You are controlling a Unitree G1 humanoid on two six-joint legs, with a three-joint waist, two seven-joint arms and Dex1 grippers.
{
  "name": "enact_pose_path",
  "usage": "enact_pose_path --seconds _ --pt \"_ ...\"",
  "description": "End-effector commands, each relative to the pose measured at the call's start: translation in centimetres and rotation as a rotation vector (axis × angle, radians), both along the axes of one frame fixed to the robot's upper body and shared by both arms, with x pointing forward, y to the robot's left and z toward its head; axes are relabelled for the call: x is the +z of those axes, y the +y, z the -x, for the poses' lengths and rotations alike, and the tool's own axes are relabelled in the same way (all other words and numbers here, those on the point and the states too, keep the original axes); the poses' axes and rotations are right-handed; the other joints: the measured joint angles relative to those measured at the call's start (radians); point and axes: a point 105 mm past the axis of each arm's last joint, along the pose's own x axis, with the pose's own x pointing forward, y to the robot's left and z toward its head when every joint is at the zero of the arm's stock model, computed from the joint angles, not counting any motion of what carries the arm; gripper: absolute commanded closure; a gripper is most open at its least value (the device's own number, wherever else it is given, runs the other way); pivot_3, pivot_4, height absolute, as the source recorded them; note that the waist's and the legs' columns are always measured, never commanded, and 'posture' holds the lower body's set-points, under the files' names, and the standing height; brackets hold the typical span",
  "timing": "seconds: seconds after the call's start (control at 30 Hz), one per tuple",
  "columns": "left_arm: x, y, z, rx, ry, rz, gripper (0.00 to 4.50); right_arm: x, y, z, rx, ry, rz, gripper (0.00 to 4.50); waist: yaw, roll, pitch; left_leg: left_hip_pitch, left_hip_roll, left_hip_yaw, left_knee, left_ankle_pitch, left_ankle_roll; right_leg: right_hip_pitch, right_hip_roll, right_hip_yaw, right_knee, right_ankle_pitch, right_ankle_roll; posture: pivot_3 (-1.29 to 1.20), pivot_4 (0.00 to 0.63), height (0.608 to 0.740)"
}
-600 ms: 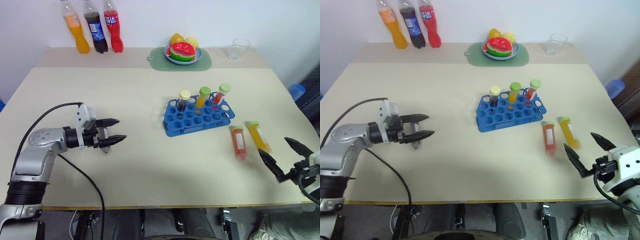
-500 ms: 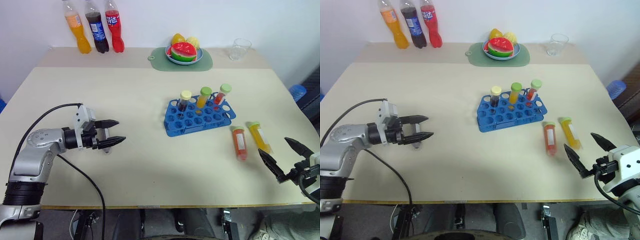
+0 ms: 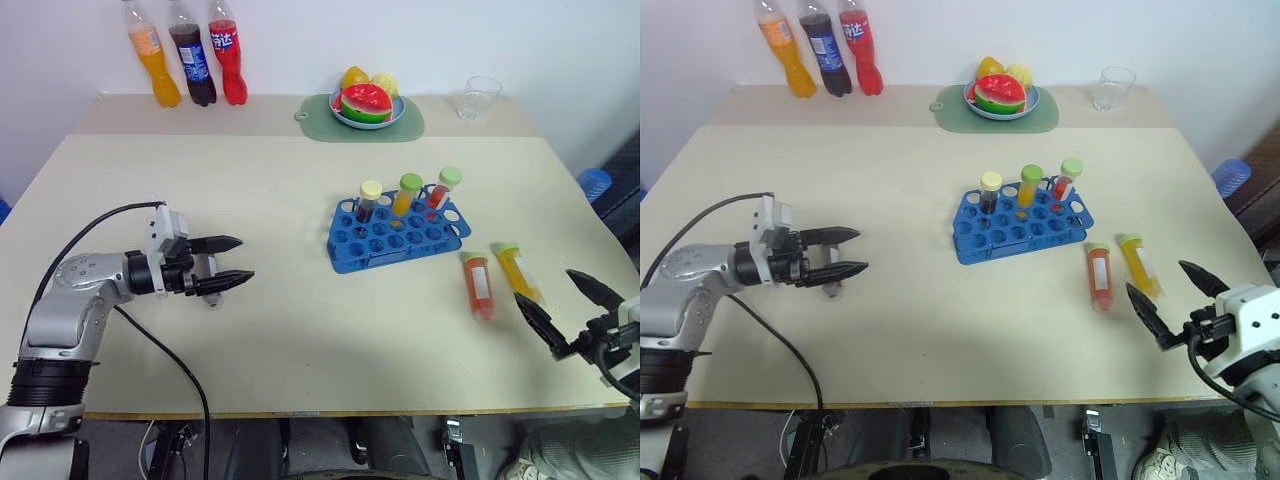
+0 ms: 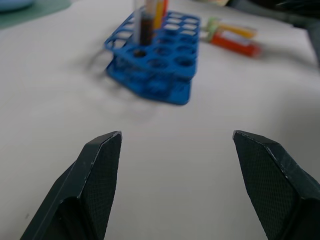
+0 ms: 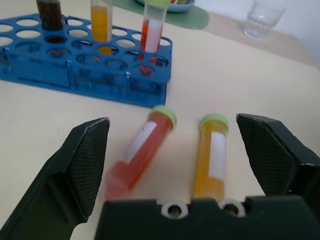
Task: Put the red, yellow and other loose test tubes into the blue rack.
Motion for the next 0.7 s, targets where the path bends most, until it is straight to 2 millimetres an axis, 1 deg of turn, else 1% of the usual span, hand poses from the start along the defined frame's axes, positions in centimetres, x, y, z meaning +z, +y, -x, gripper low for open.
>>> enact_pose_path --seconds 0.03,0.07,0.17,0.2,0.3,0.33,0.5,0.7 --pt "1.5 -1.4 0.8 -0.128 -0.078 0.014 0.85 1.1 -0.5 -1.2 -0.031 0.008 0.017 0.0 0.0 0.0 0.0 0.0 0.0 0.0 0.0 0.0 0.0 0.0 0.0 0.0 0.0 0.0 0.0 0.0 0.15 0.74" --pt "1.5 -1.6 1.0 -0.153 -0.087 0.006 0.85 1.1 -0.8 -1.5 -0.039 0.021 0.019 0.0 0.0 0.0 0.0 0.0 0.0 0.0 0.0 0.0 0.0 0.0 0.0 0.0 0.0 0.0 0.0 0.0 0.15 0.74" --pt "1.5 -3.0 1.5 -0.236 -0.109 -0.009 0.85 0.9 -2.3 -3.1 -0.084 0.138 -0.004 0.0 0.001 0.0 0.0 0.0 -0.001 0.0 0.0 0.0 0.0 0.0 0.0 0.0 0.0 0.0 0.0 0.0 0.15 0.74" --pt "1.6 -3.3 1.6 -0.252 -0.112 -0.009 0.85 1.0 -2.5 -3.5 -0.078 0.171 -0.007 0.0 0.002 0.0 0.0 -0.001 -0.001 0.0 0.0 0.0 0.0 0.0 -0.001 0.0 0.0 0.0 0.0 0.0 0.15 0.74" --pt "1.6 -3.8 1.6 -0.283 -0.124 -0.018 0.85 0.7 -3.4 -4.5 -0.102 0.302 -0.027 0.0 0.0 0.0 0.0 -0.001 -0.003 -0.001 0.001 0.0 0.0 0.0 -0.002 0.0 0.0 0.0 0.0 0.0 0.15 0.74" --pt "1.7 -4.0 1.6 -0.287 -0.126 -0.012 0.85 0.8 -3.8 -5.2 -0.111 0.358 -0.056 0.0 -0.001 0.0 0.0 -0.001 -0.003 -0.001 0.001 0.0 0.001 0.0 -0.002 0.0 0.0 0.0 0.0 0.0 0.15 0.74" --pt "1.6 -4.2 1.7 -0.294 -0.124 -0.005 0.85 1.3 -5.0 -7.4 -0.133 0.502 -0.123 0.0 -0.002 0.0 0.0 -0.001 -0.003 -0.001 0.001 0.0 0.001 0.0 -0.001 0.0 0.0 0.0 0.0 0.0 0.15 0.74" --pt "1.3 -4.0 2.3 -0.282 -0.113 -0.011 0.85 1.1 -5.0 -8.9 -0.111 0.657 -0.188 0.0 -0.002 0.0 0.0 -0.002 -0.003 -0.001 0.001 -0.001 0.002 -0.001 0.0 0.001 -0.001 0.0 0.0 0.0 0.15 0.74"
